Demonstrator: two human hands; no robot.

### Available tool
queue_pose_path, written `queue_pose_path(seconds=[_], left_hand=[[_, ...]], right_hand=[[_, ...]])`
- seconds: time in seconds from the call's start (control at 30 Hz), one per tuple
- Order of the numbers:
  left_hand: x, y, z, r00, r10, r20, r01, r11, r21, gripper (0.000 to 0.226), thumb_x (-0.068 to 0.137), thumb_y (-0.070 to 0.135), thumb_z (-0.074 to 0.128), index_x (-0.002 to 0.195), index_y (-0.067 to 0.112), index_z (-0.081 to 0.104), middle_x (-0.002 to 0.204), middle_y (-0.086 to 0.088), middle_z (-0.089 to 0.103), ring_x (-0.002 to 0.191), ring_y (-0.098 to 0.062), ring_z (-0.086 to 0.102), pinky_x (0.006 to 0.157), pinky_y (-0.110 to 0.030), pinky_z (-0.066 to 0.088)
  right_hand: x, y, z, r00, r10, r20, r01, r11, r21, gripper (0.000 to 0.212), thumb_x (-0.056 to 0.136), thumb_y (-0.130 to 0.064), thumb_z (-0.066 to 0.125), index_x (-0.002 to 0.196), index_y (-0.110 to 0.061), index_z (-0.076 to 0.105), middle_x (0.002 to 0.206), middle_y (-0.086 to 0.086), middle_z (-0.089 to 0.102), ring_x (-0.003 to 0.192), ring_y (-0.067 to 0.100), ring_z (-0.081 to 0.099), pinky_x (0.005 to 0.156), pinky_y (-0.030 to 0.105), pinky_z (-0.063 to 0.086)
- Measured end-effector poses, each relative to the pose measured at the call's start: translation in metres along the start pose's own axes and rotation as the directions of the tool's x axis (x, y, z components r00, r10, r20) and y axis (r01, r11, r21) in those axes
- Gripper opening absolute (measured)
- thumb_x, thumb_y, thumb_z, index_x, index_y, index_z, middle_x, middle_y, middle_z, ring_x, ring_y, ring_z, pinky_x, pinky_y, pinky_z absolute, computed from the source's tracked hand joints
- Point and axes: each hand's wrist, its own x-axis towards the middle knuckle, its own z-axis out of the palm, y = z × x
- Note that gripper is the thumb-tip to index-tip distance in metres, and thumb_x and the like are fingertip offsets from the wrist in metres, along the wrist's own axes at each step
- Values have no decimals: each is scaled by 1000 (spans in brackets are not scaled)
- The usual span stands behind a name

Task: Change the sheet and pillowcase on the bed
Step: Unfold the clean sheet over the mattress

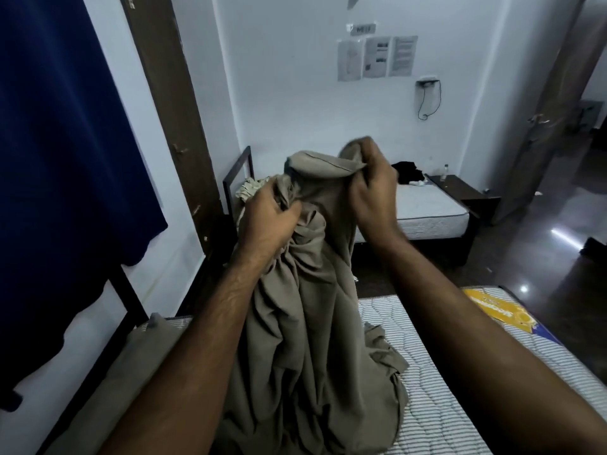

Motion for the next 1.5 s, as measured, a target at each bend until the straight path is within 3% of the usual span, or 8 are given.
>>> queue_pose_path(seconds=[0.23,0.4,0.63,0.83,0.93,1.1,1.33,1.5], left_hand=[[6,-6,-15,985,-43,-169,10,981,-193,17,86,37,76,95,23,73,82,17,68,83,3,67,72,-16,53],[-2,-6,-12,978,9,-211,-57,973,-225,29,88,47,74,76,21,66,67,15,64,64,10,57,61,-10,42],[-5,-3,-19,949,44,-313,-131,957,-261,33,91,41,73,78,11,65,71,8,66,64,12,54,64,-12,42],[-5,-32,-17,965,100,-243,-102,995,7,44,86,64,67,73,22,63,70,9,66,72,-10,63,65,-28,49],[-8,-40,-9,984,50,-172,-45,999,30,51,85,64,67,99,15,74,91,3,76,91,-15,70,74,-28,53],[-22,-44,14,991,-133,-7,128,963,-236,44,85,55,73,100,13,75,91,5,75,92,-12,72,79,-27,56],[-58,-33,28,955,-88,283,178,934,-310,36,87,52,70,101,19,73,88,12,75,88,-2,70,78,-25,54],[-86,-85,2,868,-105,486,39,989,144,59,63,82,71,102,38,67,90,14,72,90,-5,69,82,-38,57]], right_hand=[[-34,40,-15,740,158,654,45,958,-283,33,84,-49,75,102,-21,69,89,1,72,93,17,68,69,34,46],[-61,84,-13,752,264,604,165,811,-561,20,86,-34,71,95,-16,69,91,9,69,88,32,65,66,36,43],[-100,150,-23,451,774,445,-795,575,-194,23,95,1,49,102,4,71,101,18,74,95,30,71,78,38,58],[-37,103,-46,824,481,-298,-438,876,202,20,96,0,42,87,-9,58,81,-1,56,80,5,52,71,20,43],[-27,79,-51,920,386,-64,-380,920,97,24,94,-1,44,77,-15,54,77,-8,55,69,-8,50,69,19,44],[-74,88,-52,360,498,789,-250,866,-432,60,73,-35,62,125,-5,62,122,2,67,116,16,62,102,35,49],[-150,91,-12,-14,541,841,139,834,-534,35,89,-4,64,123,6,62,131,-1,52,103,12,46,81,18,36],[-156,124,-26,544,667,508,132,530,-838,27,86,-30,60,112,-26,66,113,9,69,102,35,68,78,39,52]])
